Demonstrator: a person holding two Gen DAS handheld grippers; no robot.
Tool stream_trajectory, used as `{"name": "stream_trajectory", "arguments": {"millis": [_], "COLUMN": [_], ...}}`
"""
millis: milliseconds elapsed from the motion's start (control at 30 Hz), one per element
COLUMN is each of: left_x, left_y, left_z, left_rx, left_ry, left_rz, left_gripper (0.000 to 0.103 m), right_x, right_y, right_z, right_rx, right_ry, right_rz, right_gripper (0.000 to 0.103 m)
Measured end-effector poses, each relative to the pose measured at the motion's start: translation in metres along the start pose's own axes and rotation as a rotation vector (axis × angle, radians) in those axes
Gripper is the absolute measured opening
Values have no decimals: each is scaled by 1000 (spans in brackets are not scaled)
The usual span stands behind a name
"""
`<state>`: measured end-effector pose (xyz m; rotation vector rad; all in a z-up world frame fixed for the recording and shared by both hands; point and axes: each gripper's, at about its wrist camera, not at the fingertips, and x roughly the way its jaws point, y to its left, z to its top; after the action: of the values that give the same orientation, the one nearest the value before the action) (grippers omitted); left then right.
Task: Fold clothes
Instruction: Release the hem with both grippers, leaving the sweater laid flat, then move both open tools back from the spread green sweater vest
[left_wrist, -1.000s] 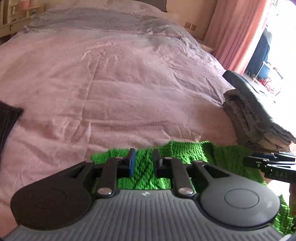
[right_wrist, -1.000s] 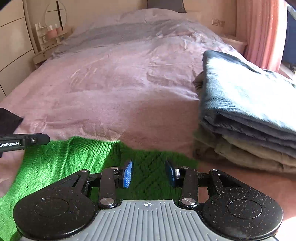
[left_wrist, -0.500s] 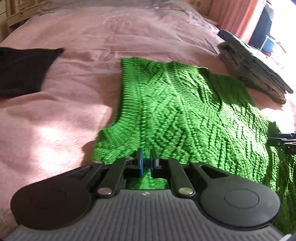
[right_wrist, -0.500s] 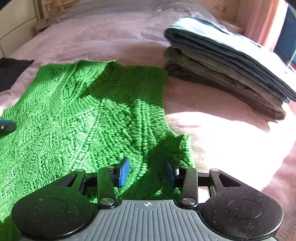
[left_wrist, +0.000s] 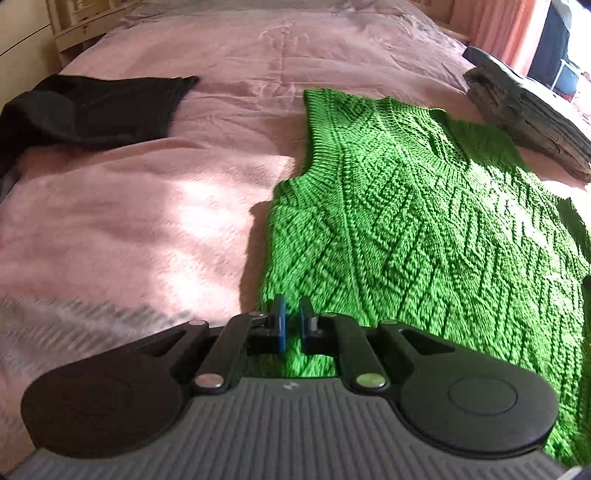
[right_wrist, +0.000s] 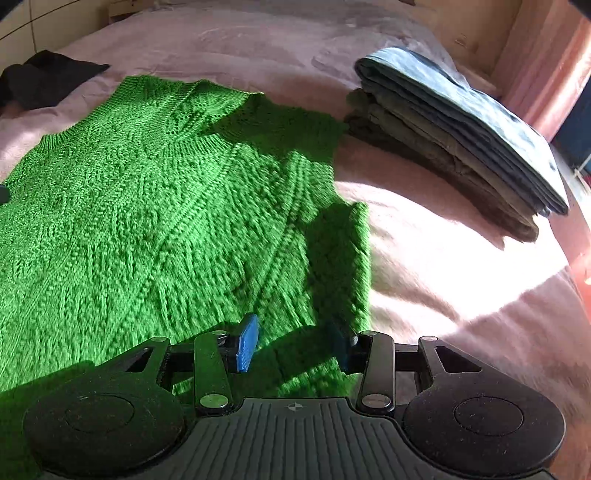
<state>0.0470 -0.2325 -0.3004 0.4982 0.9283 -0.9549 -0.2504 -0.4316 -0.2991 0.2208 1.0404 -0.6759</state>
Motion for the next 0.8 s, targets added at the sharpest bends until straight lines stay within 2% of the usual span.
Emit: {"name": "stream_trajectory", "arguments": {"millis": [67,100,200,267,333,400,533,633,733,800], "left_x": [-23,-32,-51,-53,-50,-50,-82,-109,-128,-134], "left_y": [-3,-8,-40,-66,-86,-97,-103,-96,-92,-87], "left_z": [-9,-12,-17,-24,-36,-56,-111,-140,-141,-128], "left_rx": [-12,-11,27,75,112,134,214,223,235,208], "left_ry": [8,13,15,24,59,104,131,151,153,119], "left_rz": [6,-2,-75,-111,-124,-146,-163,-175,-193,-216], "left_gripper": [8,12,12,12,12,11,10,10,10,11], "right_x": [-17,-26,-53,-58,-52,-48,-76,-107,-129,-138], "right_y": [-6,-6,9,33,65,93,123,122,120,116], "right_z": [-8,-10,-5,3,2,-13,-66,-103,-111,-103], "right_rx": [37,62,153,163,140,105,-28,-36,-26,26], "right_ry": [34,37,-4,-10,21,64,106,160,188,168], "right_rz": [-34,-36,84,179,223,240,187,171,152,149], "right_gripper": [41,41,41,41,41,41,41,41,41,41]}}
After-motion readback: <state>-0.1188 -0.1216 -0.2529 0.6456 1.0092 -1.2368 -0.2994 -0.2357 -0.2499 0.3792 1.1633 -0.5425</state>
